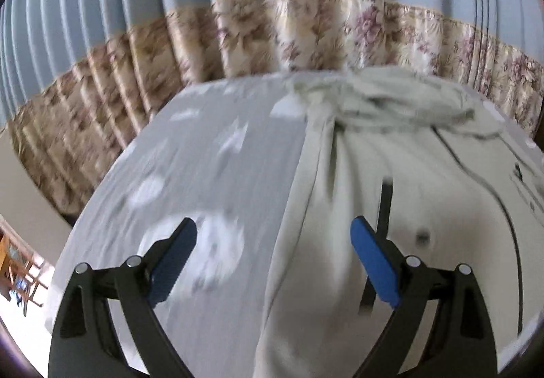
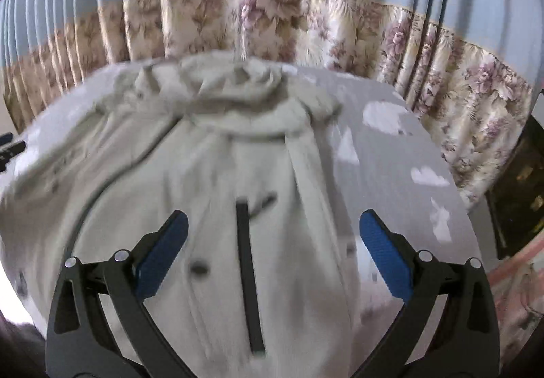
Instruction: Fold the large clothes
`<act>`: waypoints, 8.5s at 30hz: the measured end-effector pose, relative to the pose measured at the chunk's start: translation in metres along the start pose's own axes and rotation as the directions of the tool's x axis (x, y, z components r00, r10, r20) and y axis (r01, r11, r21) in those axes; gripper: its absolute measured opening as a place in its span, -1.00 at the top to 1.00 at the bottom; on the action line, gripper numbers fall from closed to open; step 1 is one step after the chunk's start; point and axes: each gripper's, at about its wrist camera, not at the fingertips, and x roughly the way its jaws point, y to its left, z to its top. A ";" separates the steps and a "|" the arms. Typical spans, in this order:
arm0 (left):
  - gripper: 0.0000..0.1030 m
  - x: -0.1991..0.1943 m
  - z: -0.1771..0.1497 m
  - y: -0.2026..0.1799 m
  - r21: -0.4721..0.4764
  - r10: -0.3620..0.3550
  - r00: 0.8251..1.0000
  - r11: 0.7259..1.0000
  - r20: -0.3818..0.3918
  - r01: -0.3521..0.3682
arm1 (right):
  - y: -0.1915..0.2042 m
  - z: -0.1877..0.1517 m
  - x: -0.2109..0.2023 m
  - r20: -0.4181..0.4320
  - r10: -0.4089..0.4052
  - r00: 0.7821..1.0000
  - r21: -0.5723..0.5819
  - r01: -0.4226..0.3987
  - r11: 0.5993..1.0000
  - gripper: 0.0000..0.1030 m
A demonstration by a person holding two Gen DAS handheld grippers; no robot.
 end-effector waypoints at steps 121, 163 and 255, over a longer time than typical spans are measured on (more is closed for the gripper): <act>0.91 0.178 0.270 -0.041 0.131 -0.044 0.999 0.990 0.002 0.044 | -0.107 0.222 0.145 0.085 0.032 0.996 0.165 -0.045 0.985 0.80; 0.86 0.257 0.245 -0.096 0.050 -0.177 0.968 0.981 -0.177 0.188 | -0.040 0.234 0.255 -0.105 0.159 0.982 0.099 -0.149 0.984 0.97; -0.84 0.184 0.230 -0.139 -0.023 -0.183 0.982 0.983 -0.041 0.182 | -0.013 0.199 0.154 0.041 -0.025 0.999 0.089 0.021 0.996 -0.94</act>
